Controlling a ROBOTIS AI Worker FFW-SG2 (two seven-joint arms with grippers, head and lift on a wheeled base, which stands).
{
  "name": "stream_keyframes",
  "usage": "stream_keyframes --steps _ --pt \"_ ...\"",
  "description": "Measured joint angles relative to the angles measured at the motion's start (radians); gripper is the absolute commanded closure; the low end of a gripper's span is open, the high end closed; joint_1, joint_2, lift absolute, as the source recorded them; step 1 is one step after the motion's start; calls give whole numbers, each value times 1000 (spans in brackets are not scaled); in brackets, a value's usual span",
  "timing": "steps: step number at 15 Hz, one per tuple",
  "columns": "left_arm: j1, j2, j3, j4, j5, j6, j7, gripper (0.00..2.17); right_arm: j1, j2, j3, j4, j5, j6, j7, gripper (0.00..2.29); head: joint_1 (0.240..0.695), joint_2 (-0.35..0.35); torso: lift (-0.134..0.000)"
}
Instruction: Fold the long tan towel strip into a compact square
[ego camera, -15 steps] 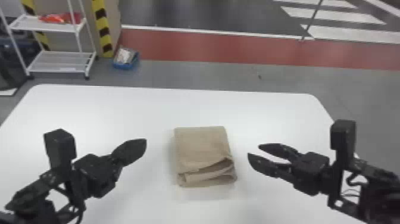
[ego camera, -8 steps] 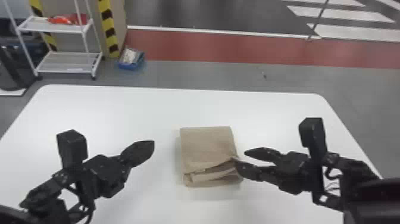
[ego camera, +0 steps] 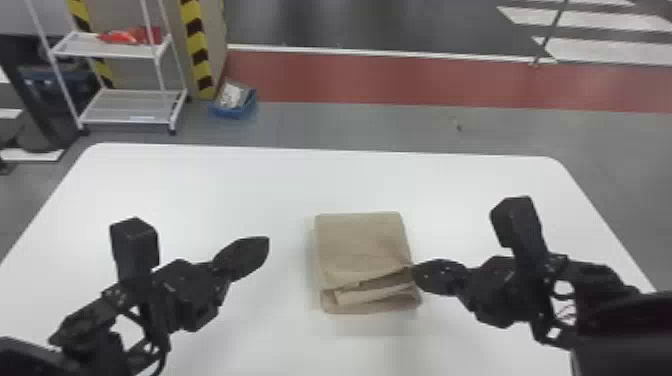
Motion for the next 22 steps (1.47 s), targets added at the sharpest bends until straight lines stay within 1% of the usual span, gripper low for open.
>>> stream_keyframes --steps 5,8,9,11,14,15,16,18,19,20,21,22 --pt "-3 -5 0 -3 -3 14 0 1723 17 -1 -49 -24 -27 -37 -2 1318 695 -115 -124" --pt "-4 -5 2 -1 -7 14 2 1723 68 12 -156 -45 -134 -132 -10 1315 695 -133 -124" --pt "-4 -5 1 0 -10 14 2 1723 81 13 -177 -42 -153 -150 -11 1315 695 -139 -124" --pt "-9 -7 -4 4 -14 13 2 1723 102 13 -184 -8 -150 -184 -11 1315 695 -153 -124" --pt "-26 -11 -17 7 -21 16 7 1723 107 11 -141 58 -107 -228 -13 1308 695 -152 -124" --pt "-31 -12 -22 7 -22 26 9 1723 102 10 -120 74 -82 -233 -12 1163 695 -150 -124" --pt "-34 -12 -25 7 -22 36 9 1723 95 8 -103 86 -59 -232 -11 957 695 -147 -124" --pt "-36 -11 -26 7 -24 48 9 1723 82 6 -79 100 -28 -223 0 275 695 -142 -124" --pt "-36 -10 -25 5 -24 49 9 1723 81 6 -79 99 -33 -223 5 29 695 -138 -124" --pt "-36 -8 -25 5 -24 49 9 1723 83 8 -95 88 -60 -231 9 16 695 -136 -124" --pt "-36 -7 -27 5 -23 49 9 1723 88 12 -132 75 -115 -239 14 19 695 -140 -124" --pt "-35 -6 -30 5 -23 50 9 1723 92 17 -183 60 -191 -242 25 19 695 -147 -124"
